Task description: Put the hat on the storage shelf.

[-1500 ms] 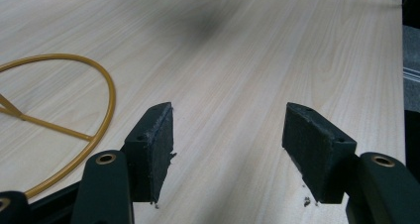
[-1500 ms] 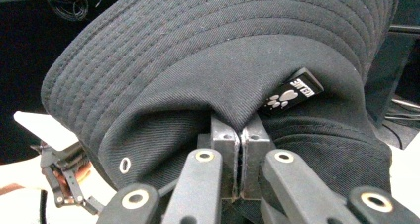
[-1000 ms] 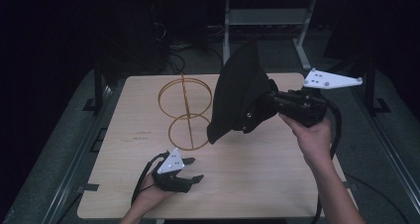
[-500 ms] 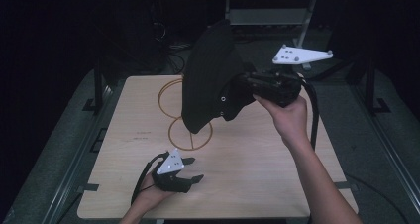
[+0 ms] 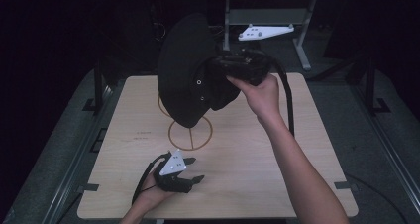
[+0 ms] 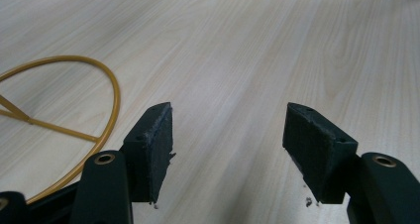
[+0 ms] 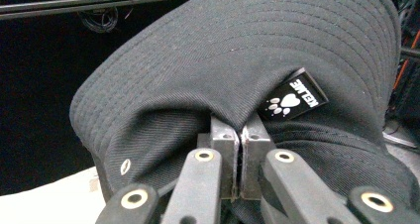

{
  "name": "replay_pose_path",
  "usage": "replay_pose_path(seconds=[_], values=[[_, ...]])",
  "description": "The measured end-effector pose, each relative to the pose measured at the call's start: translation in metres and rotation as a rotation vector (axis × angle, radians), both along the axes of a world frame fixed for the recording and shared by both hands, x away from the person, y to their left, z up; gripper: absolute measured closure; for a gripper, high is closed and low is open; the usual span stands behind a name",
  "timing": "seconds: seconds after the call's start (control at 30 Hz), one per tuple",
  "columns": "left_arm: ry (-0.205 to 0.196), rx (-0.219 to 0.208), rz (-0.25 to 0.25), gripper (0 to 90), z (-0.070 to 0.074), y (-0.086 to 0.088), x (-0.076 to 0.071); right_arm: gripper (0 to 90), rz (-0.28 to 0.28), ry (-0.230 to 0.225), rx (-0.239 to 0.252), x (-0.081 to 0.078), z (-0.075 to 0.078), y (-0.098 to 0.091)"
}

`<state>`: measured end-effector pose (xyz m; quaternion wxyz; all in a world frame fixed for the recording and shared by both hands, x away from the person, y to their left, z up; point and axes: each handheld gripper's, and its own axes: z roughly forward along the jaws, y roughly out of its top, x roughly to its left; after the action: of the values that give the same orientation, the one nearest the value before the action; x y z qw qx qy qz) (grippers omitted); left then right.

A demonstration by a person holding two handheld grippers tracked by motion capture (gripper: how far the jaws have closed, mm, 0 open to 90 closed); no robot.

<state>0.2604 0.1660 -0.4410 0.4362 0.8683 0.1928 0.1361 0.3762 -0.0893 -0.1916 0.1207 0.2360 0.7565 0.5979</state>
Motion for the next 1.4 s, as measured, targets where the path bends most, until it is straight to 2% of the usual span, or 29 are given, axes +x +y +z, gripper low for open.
replay_pose_path(seconds=[0.23,0.37,0.4,0.5,0.7,0.77,0.8,0.83,0.87,0.93,1.0,1.1,1.17,1.33,1.4], values=[[-0.005,0.019,-0.017,35.8,-0.001,-0.003,0.0,87.3,0.012,0.047,-0.022,0.021,0.001,0.022],[0.002,0.005,-0.014,35.8,-0.002,-0.004,0.001,86.8,0.023,0.067,-0.041,0.03,0.002,0.036],[0.001,0.004,-0.019,35.8,-0.002,-0.004,0.002,86.6,0.036,0.085,-0.053,0.035,0.002,0.041],[0.016,-0.018,-0.021,35.8,-0.002,-0.005,0.005,86.3,0.067,0.122,-0.062,0.045,-0.002,0.053],[0.003,0.008,-0.062,35.8,-0.002,-0.01,0.002,84.4,0.053,0.161,-0.091,0.061,-0.018,0.083],[-0.002,0.021,-0.08,35.9,-0.002,-0.012,0.0,79.2,0.054,0.168,-0.096,0.064,-0.023,0.091],[-0.003,0.023,-0.086,35.9,-0.002,-0.013,0.0,69.1,0.063,0.168,-0.109,0.065,-0.027,0.098],[-0.003,0.028,-0.092,35.9,-0.002,-0.014,-0.001,60.2,0.07,0.182,-0.139,0.066,-0.029,0.103],[-0.003,0.032,-0.095,35.9,-0.003,-0.015,-0.001,58.6,0.067,0.192,-0.182,0.066,-0.031,0.107],[-0.005,0.033,-0.103,35.9,-0.003,-0.016,-0.002,57.3,0.067,0.17,-0.217,0.063,-0.034,0.108],[-0.001,0.034,-0.104,35.9,-0.003,-0.017,-0.003,55.0,0.069,0.171,-0.197,0.06,-0.036,0.103],[-0.001,0.035,-0.102,35.9,-0.004,-0.017,-0.003,53.1,0.071,0.167,-0.205,0.057,-0.038,0.095],[-0.005,0.037,-0.101,35.9,-0.004,-0.016,-0.003,52.2,0.071,0.166,-0.191,0.055,-0.039,0.089],[-0.007,0.028,-0.08,35.6,-0.003,-0.012,-0.003,50.3,0.072,0.159,-0.156,0.053,-0.045,0.074],[0.0,0.018,-0.068,35.6,-0.003,-0.01,-0.002,49.3,0.072,0.159,-0.159,0.053,-0.047,0.069]])
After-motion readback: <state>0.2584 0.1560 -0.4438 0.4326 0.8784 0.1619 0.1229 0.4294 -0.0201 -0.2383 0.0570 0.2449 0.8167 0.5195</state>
